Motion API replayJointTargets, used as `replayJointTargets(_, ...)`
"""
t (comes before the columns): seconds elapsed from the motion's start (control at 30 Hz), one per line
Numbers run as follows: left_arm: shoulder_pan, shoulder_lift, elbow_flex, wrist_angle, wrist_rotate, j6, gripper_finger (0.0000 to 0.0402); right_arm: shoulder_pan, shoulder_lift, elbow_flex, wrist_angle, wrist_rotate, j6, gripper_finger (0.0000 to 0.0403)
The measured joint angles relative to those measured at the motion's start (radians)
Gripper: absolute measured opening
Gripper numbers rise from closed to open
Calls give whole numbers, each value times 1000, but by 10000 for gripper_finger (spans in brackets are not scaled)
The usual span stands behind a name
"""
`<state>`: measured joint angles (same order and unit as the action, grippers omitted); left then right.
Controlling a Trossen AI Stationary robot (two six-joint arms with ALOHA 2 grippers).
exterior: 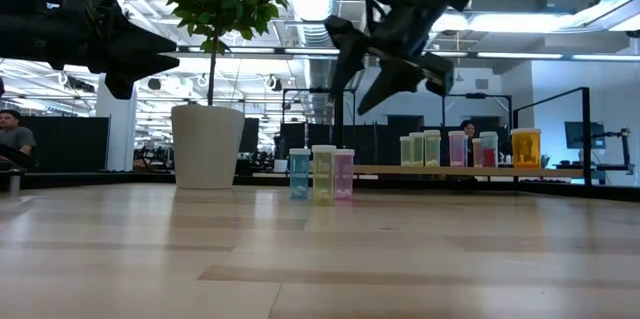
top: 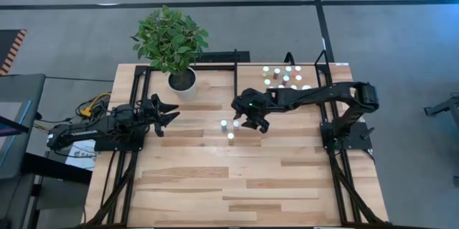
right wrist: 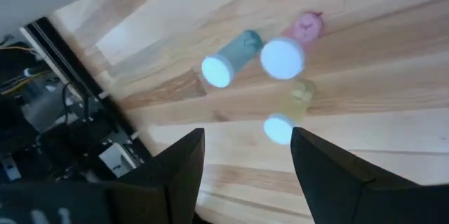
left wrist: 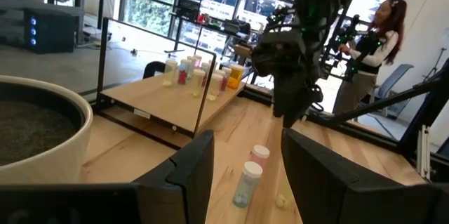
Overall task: Pick and place medicine bottles onto shelf by color
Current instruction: Put the pink pill bottle on the shelf
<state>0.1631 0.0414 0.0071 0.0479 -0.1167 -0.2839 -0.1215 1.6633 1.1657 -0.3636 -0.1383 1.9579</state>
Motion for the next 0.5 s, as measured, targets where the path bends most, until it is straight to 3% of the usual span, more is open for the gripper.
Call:
replayJointTargets(0.2, 0, 0, 0, 0, 0, 0, 153, -5, 57, 61, -71, -40, -2, 234)
replayJointTargets(0.5, 0, 0, 0, 0, 0, 0, 153, -3, 62, 73, -189, -8, 47, 234)
